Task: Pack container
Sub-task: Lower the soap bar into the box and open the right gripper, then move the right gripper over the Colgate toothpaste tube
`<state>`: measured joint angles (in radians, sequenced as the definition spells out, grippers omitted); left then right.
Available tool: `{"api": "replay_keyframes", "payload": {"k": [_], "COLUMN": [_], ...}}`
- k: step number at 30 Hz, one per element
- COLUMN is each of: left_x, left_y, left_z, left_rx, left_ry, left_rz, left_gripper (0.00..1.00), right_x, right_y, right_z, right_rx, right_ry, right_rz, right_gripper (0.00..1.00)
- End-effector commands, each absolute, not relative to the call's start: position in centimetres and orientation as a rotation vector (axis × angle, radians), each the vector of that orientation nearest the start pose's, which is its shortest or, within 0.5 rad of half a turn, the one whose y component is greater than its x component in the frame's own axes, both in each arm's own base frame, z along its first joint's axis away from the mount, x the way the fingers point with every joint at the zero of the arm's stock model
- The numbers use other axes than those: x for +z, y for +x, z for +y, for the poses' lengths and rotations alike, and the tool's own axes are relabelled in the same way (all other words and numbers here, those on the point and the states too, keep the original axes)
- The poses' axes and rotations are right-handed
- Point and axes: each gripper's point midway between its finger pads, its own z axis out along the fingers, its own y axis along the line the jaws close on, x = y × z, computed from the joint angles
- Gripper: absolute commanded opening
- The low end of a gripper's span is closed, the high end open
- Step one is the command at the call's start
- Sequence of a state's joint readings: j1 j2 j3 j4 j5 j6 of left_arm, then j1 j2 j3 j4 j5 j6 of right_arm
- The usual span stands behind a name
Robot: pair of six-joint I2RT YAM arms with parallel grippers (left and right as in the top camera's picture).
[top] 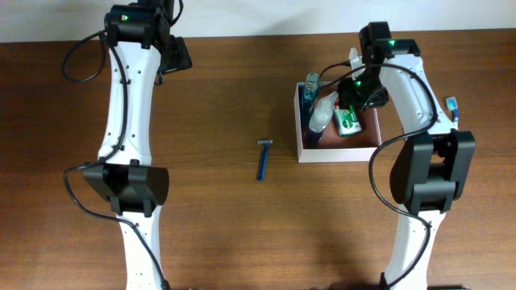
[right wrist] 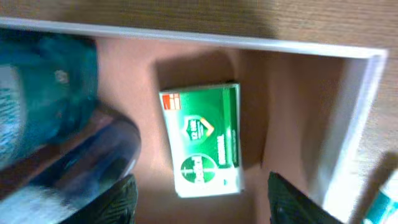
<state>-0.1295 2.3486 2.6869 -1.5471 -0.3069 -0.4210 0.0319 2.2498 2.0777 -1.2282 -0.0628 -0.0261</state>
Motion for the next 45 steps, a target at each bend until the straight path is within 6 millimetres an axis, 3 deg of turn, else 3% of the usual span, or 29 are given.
{"api": "replay_keyframes", "payload": {"k": [1,6,9,12,17,21,27,34,38,45], "left_x": [21.6,21.6,21.6,21.7,21.8,21.7,21.5,21.7,21.5,21.6], "left_y": [50.2,50.2,50.4,50.5,50.8,50.5,50.4,50.8,50.4,50.5], "left_z": [-1.0,-1.0,-1.1,-1.1,-1.1,-1.2,-1.6,-1.6,-1.6,-1.6], "left_rx": [0.282,0.282,0.279,0.276,0.268,0.268,0.243,0.235,0.244,0.242], "left_ry": [-0.487,-0.488,-0.488,-0.489,-0.489,-0.487,-0.482,-0.483,-0.482,-0.482], "left_rz": [2.659,2.658,2.653,2.647,2.633,2.647,2.663,2.646,2.663,2.658], "left_gripper": [0.99,0.99,0.99,0.99,0.99,0.99,0.99,0.99,0.99,0.99], "right_x": [14.7,20.8,22.8,23.0,23.0,22.8,18.9,12.5,10.1,6.6], "right_y": [49.6,48.5,47.0,44.0,42.7,40.6,36.9,36.7,35.6,36.4], "right_z": [1.1,-3.1,-5.6,-8.0,-11.1,-12.2,-12.0,-12.6,-13.6,-13.7], "right_rx": [0.048,-0.003,-0.017,-0.018,0.014,0.011,0.064,0.038,-0.070,-0.068], "right_ry": [-0.050,0.062,0.141,0.233,0.354,0.355,0.352,0.285,0.279,0.191], "right_rz": [2.853,2.804,2.803,2.886,2.883,2.923,3.100,3.176,3.226,3.195], "right_gripper": [0.64,0.66,0.67,0.70,0.71,0.71,0.72,0.72,0.73,0.82]}}
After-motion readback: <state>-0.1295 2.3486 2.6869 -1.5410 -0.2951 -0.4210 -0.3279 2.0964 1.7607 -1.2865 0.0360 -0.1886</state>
